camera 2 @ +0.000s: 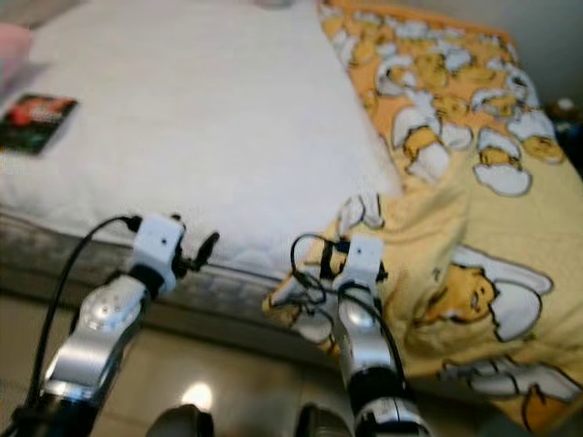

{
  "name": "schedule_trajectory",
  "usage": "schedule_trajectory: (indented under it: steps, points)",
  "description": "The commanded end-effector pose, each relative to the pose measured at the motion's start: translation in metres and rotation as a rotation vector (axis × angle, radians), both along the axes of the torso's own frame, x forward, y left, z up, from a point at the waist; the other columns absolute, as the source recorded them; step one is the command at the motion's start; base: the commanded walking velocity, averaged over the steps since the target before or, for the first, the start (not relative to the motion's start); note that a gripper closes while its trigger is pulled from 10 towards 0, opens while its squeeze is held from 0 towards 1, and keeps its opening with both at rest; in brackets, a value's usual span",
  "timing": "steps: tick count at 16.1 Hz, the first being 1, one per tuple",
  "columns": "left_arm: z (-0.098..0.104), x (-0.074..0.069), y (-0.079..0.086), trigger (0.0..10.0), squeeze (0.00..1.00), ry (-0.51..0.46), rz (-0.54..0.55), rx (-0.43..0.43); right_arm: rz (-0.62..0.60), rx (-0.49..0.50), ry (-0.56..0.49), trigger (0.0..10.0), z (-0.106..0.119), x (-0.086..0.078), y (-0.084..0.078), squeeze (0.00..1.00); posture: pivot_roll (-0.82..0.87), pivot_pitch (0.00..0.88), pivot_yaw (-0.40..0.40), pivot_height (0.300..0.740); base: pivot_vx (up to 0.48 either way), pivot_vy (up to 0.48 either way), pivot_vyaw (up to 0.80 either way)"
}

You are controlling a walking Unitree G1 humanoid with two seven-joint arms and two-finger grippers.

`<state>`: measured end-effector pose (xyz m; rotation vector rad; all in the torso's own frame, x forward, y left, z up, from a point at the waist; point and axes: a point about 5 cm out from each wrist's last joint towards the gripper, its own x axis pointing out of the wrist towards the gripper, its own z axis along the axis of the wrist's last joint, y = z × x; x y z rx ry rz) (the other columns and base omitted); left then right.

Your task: Clean up the room

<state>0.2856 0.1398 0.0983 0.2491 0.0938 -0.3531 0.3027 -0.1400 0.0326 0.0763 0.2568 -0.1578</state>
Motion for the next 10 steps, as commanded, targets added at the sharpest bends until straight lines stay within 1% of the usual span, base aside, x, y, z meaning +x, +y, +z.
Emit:
schedule_trajectory:
  steps: [1,3,4,5,6,7,8,9,10]
  points:
    - [0.000,0.000,-0.008,10.0,0.00,-0.003,-0.027,0.003,-0.010,-0.016,0.004,10.0,-0.001,-0.001,-0.006,0.00,0.14,0.088,-0.059,0.699,0.000,0.000,0.00]
    - [-0.001,-0.001,-0.009,10.0,0.00,-0.002,-0.031,0.004,-0.002,-0.011,0.023,10.0,-0.002,0.001,-0.005,0.00,0.14,0.084,-0.060,0.699,0.000,0.000,0.00]
    - [-0.002,-0.002,-0.010,10.0,0.00,-0.001,-0.040,0.007,-0.050,0.039,0.050,10.0,-0.004,0.003,-0.009,0.00,0.14,0.084,-0.060,0.699,0.000,0.000,0.00]
    - [-0.001,-0.005,-0.016,10.0,0.00,0.004,-0.110,-0.011,-0.080,0.065,0.060,10.0,-0.004,0.004,-0.013,0.00,0.15,0.077,-0.060,0.699,0.000,0.000,0.00]
    - [0.000,-0.008,-0.021,10.0,0.00,-0.001,-0.172,-0.005,-0.081,0.059,0.054,10.0,-0.003,0.005,-0.015,0.00,0.15,0.072,-0.061,0.699,0.000,0.000,0.00]
    - [-0.004,-0.019,-0.030,10.0,0.00,0.027,-0.334,0.025,-0.071,0.046,0.037,10.0,0.000,0.008,-0.017,0.00,0.16,0.070,-0.060,0.699,0.000,0.000,0.00]
    - [-0.008,-0.027,-0.029,10.0,0.00,0.039,-0.402,0.040,-0.050,0.032,0.029,10.0,0.003,0.011,-0.017,0.00,0.16,0.070,-0.055,0.699,0.000,0.000,0.00]
    - [-0.009,-0.028,-0.028,10.0,0.00,0.041,-0.409,0.037,-0.041,0.026,0.027,10.0,0.004,0.012,-0.017,0.00,0.16,0.071,-0.054,0.699,0.000,0.000,0.00]
    - [-0.003,-0.026,-0.025,10.0,0.00,0.009,-0.381,0.023,-0.024,0.035,0.052,10.0,0.003,0.016,-0.018,0.00,0.16,0.081,-0.051,0.699,0.000,0.000,0.00]
